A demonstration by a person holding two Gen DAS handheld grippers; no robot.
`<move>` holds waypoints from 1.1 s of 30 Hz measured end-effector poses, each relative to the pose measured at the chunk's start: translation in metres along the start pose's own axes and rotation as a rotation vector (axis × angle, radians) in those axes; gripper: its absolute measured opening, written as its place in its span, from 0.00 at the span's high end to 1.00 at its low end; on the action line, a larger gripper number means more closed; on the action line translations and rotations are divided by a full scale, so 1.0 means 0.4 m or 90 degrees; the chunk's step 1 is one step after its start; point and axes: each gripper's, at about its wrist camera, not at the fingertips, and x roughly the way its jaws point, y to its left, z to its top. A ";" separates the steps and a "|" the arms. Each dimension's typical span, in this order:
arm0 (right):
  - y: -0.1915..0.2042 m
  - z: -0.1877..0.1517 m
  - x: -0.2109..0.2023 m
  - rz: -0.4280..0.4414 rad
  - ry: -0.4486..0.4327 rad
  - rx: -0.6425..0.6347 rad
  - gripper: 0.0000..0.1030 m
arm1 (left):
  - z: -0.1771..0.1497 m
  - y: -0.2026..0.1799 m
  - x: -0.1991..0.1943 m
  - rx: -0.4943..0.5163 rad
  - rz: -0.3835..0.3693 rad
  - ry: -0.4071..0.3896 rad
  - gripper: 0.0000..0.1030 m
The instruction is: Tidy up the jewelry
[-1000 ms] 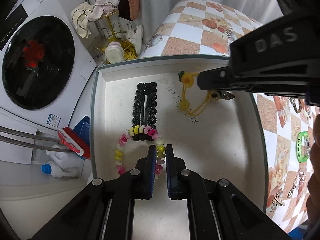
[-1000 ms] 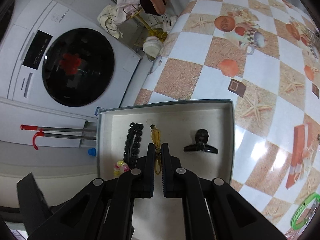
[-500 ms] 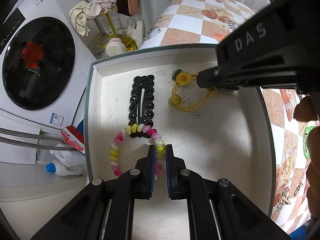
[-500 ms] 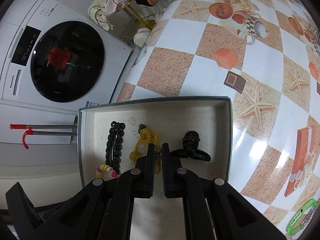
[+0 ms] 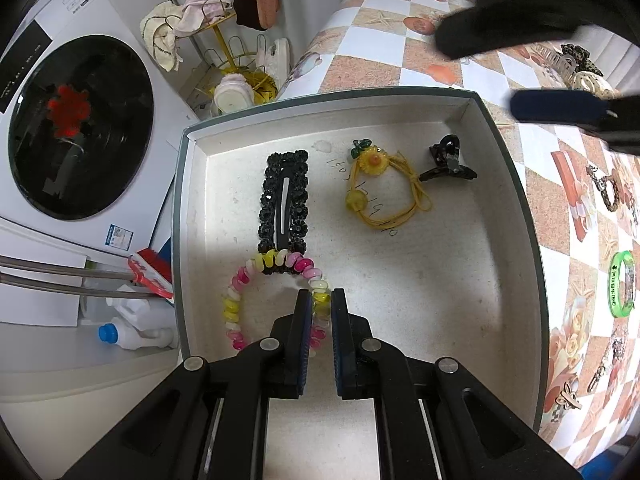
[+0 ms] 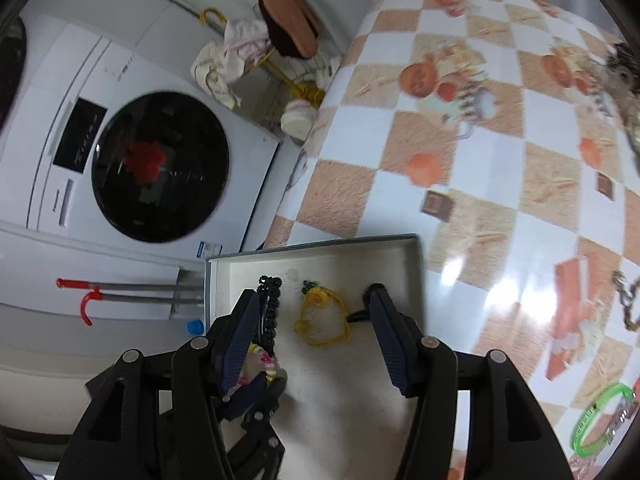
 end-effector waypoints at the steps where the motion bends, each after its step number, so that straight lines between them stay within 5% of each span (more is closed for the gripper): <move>1: -0.009 -0.007 -0.019 -0.003 -0.006 0.004 0.37 | 0.002 -0.001 -0.001 -0.004 0.000 0.002 0.86; 9: -0.112 -0.098 -0.124 -0.048 -0.026 0.062 0.23 | 0.013 -0.011 -0.015 0.001 0.000 0.002 0.85; 11: -0.139 -0.120 -0.147 -0.062 -0.030 0.078 0.22 | 0.014 -0.014 -0.017 0.000 0.004 0.007 0.19; 12: -0.162 -0.135 -0.160 -0.070 -0.031 0.088 0.22 | 0.012 -0.014 -0.023 -0.006 0.012 0.003 0.00; 19: -0.276 -0.229 -0.251 -0.109 -0.052 0.159 0.17 | 0.012 -0.036 -0.069 0.017 0.034 -0.023 0.00; 23: -0.345 -0.285 -0.300 -0.120 -0.070 0.216 0.00 | 0.014 -0.058 -0.095 0.040 0.036 -0.029 0.00; 33: -0.472 -0.421 -0.390 -0.165 -0.075 0.303 0.00 | 0.029 -0.182 -0.148 0.107 -0.018 -0.031 0.00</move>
